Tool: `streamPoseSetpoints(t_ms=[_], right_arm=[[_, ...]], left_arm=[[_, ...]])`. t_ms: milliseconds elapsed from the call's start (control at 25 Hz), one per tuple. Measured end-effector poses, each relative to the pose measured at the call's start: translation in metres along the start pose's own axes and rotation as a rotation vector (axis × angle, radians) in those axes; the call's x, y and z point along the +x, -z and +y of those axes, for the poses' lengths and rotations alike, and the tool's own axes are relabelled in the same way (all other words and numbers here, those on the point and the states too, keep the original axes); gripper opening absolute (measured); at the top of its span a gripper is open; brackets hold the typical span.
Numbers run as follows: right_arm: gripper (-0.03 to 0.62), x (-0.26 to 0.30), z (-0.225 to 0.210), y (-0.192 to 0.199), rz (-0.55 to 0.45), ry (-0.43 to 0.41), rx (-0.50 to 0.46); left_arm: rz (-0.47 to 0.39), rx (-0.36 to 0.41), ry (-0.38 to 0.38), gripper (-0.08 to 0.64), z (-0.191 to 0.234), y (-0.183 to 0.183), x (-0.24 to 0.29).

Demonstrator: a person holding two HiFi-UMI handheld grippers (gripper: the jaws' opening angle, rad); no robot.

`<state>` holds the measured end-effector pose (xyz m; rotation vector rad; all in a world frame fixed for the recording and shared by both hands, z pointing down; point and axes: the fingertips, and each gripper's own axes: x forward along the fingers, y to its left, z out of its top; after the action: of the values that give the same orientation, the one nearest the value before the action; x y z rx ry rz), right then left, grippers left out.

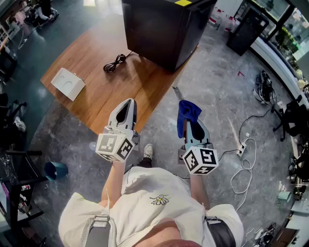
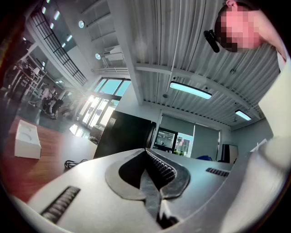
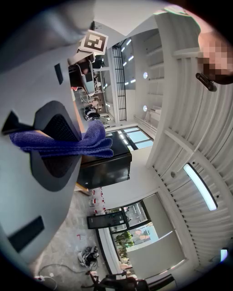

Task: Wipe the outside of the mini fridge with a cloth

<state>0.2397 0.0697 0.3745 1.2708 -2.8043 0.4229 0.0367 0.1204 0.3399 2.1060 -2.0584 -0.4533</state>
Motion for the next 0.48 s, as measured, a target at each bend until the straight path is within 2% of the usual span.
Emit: streamPoseSetpoints(t_ms=[120, 280, 480], right_arm=[[0.061, 0.042, -0.002, -0.009, 0.001, 0.009, -0.011], [0.061, 0.085, -0.004, -0.014, -0.006, 0.023, -0.002], [0.061, 0.122, -0.023, -0.015, 0.026, 0.028, 0.014]], left_arm=[[0.018, 0.035, -0.025, 0.005, 0.033, -0.003, 0.028], [0.009, 0.009, -0.041, 0.005, 0.068, -0.011, 0.064], [0.003, -0.004, -0.056, 0.005, 0.078, -0.011, 0.096]])
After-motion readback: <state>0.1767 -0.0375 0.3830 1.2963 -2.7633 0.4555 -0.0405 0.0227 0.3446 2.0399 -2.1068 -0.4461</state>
